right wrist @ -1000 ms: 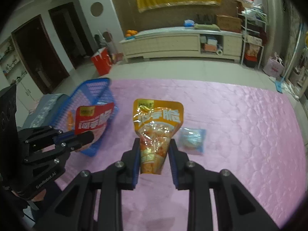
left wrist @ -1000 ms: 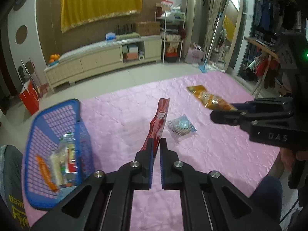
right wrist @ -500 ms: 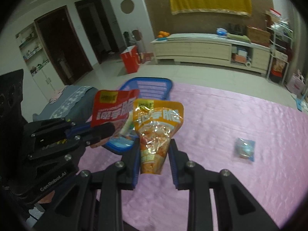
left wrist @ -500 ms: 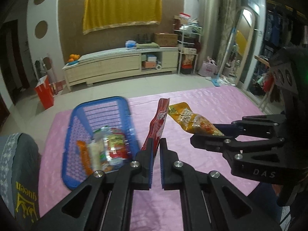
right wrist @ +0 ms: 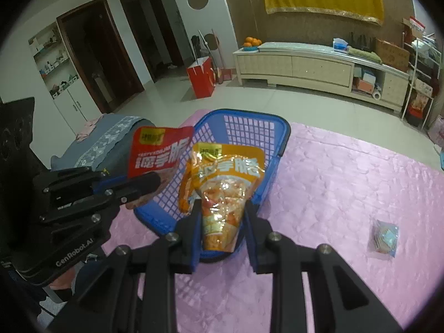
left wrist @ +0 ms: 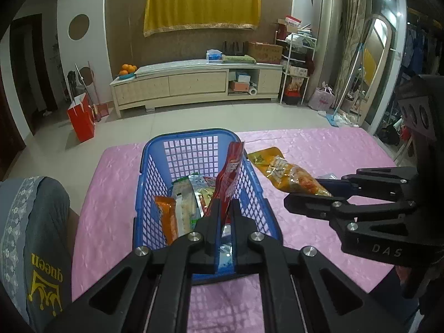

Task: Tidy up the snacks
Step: 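Carry the red pouch and orange-yellow bag over the blue basket with both tools, then open the left tool over the basket while the right tool lowers and releases its bag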

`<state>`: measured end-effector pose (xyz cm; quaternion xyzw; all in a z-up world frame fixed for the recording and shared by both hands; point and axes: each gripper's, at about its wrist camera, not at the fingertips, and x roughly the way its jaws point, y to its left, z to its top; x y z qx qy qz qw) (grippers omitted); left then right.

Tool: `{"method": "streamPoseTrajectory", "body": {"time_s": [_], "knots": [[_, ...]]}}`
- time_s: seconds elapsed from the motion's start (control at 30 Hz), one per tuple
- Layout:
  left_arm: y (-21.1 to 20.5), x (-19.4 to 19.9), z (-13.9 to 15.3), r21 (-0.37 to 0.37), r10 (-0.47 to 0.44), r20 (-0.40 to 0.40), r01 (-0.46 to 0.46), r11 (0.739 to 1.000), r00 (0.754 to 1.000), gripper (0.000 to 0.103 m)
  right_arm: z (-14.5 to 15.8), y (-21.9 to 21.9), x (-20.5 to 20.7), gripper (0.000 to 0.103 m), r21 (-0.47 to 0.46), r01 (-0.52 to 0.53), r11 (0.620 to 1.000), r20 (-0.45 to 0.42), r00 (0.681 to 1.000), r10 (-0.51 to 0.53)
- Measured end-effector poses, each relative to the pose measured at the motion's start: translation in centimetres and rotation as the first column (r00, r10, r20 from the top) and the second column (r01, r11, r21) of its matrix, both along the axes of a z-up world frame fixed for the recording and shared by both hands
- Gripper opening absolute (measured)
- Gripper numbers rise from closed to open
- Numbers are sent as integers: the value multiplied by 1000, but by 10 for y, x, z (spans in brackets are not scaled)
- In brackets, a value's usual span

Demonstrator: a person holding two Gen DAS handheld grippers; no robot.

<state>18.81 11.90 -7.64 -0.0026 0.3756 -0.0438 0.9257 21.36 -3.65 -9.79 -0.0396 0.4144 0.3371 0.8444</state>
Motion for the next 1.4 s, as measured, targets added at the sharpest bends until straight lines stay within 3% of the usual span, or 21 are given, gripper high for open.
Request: {"method": "streamPoseTrajectory", "body": {"time_s": [0.43, 0.47, 0.57, 0.6, 0.83, 0.9, 1.1, 1.4], "knots": [[7, 60, -40, -5, -4, -85, 4, 1000, 996, 5, -27, -8, 35, 32, -59, 10, 998, -32, 999, -12], [8, 63, -42, -7, -2, -91, 1, 1000, 996, 9, -28, -9, 37, 32, -64, 14, 998, -33, 999, -17], [10, 70, -50, 8, 30, -115, -29, 1000, 993, 57, -30, -16, 40, 32, -67, 30, 997, -41, 999, -32], [13, 70, -51, -11, 33, -119, -34, 999, 992, 61, -30, -18, 39, 32, -67, 34, 997, -41, 998, -36], [27, 46, -36, -43, 48, -97, -52, 998, 994, 67, -20, -13, 35, 32, -63, 34, 997, -38, 999, -37], [32, 37, -28, -47, 55, -78, -59, 997, 995, 73, -14, -7, 31, 32, -60, 26, 998, -28, 999, -28], [57, 9, -6, -54, 96, -44, -99, 994, 994, 74, 5, 19, 14, 32, -57, -21, 998, 16, 1000, 22], [92, -5, -8, -41, 163, -57, -165, 985, 985, 78, 5, 63, 11, 32, -63, -101, 993, 19, 995, 102]]}}
